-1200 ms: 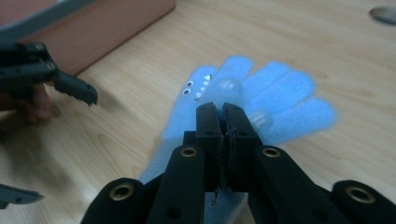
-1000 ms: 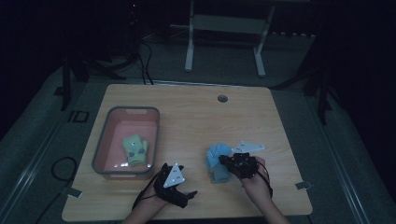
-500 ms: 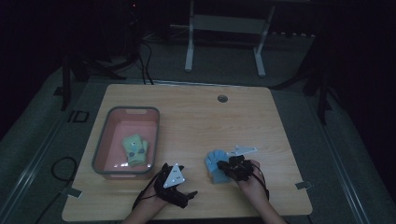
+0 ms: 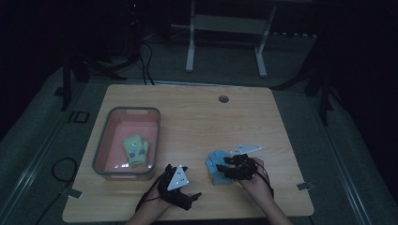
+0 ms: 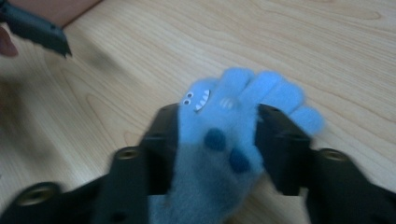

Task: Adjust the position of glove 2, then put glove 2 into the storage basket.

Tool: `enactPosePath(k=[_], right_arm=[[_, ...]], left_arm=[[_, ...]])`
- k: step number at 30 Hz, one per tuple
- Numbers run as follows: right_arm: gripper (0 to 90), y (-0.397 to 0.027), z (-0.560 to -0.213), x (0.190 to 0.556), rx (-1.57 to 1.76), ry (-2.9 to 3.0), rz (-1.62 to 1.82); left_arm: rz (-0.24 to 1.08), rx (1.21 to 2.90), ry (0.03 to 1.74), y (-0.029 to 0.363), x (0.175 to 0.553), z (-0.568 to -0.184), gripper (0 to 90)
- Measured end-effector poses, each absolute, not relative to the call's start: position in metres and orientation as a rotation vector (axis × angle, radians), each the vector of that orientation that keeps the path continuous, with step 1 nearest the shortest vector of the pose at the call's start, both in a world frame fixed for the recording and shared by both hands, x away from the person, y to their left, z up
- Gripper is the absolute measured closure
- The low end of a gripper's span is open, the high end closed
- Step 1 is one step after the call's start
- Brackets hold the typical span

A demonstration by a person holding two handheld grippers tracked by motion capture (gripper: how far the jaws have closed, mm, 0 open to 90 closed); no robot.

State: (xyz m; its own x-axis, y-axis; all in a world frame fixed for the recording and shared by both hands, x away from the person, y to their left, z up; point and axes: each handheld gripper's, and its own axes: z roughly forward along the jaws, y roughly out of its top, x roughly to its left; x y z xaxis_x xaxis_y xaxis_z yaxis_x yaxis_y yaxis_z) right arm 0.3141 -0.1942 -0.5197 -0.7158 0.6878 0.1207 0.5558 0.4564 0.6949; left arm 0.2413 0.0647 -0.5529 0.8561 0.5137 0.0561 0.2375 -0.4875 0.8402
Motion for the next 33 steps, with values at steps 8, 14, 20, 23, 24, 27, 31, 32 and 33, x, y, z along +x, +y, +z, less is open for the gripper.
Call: enactPosePath(k=[8, 14, 20, 23, 24, 27, 31, 32, 33], right_arm=[[13.7, -0.205, -0.521, 0.319, 1.059, 2.56, 1.173], [14.2, -0.218, -0.516, 0.323, 1.003, 2.543, 1.191], [13.6, -0.227, -0.505, 0.327, 0.966, 2.524, 1.217], [13.5, -0.232, -0.501, 0.331, 0.985, 2.52, 1.239], [13.5, -0.234, -0.499, 0.332, 0.995, 2.513, 1.25], [13.7, -0.237, -0.498, 0.338, 1.066, 2.499, 1.275], [13.6, -0.238, -0.499, 0.345, 1.099, 2.507, 1.285], [13.6, -0.237, -0.499, 0.347, 1.1, 2.516, 1.276], [13.5, -0.236, -0.5, 0.348, 1.094, 2.522, 1.274]], left_arm=[[0.292, 2.065, 0.534, 0.059, 0.241, -0.548, 2.1], [0.313, 2.125, 0.495, 0.056, 0.243, -0.548, 3.8], [0.313, 2.119, 0.45, 0.049, 0.245, -0.544, 6.6], [0.311, 2.124, 0.415, 0.044, 0.246, -0.543, 8.2], [0.315, 2.125, 0.402, 0.041, 0.246, -0.543, 9.9], [0.324, 2.123, 0.364, 0.036, 0.247, -0.542, 14.0], [0.293, 2.12, 0.332, 0.028, 0.252, -0.54, 17.3], [0.29, 2.126, 0.329, 0.026, 0.254, -0.54, 17.3], [0.289, 2.136, 0.323, 0.023, 0.255, -0.54, 17.3]])
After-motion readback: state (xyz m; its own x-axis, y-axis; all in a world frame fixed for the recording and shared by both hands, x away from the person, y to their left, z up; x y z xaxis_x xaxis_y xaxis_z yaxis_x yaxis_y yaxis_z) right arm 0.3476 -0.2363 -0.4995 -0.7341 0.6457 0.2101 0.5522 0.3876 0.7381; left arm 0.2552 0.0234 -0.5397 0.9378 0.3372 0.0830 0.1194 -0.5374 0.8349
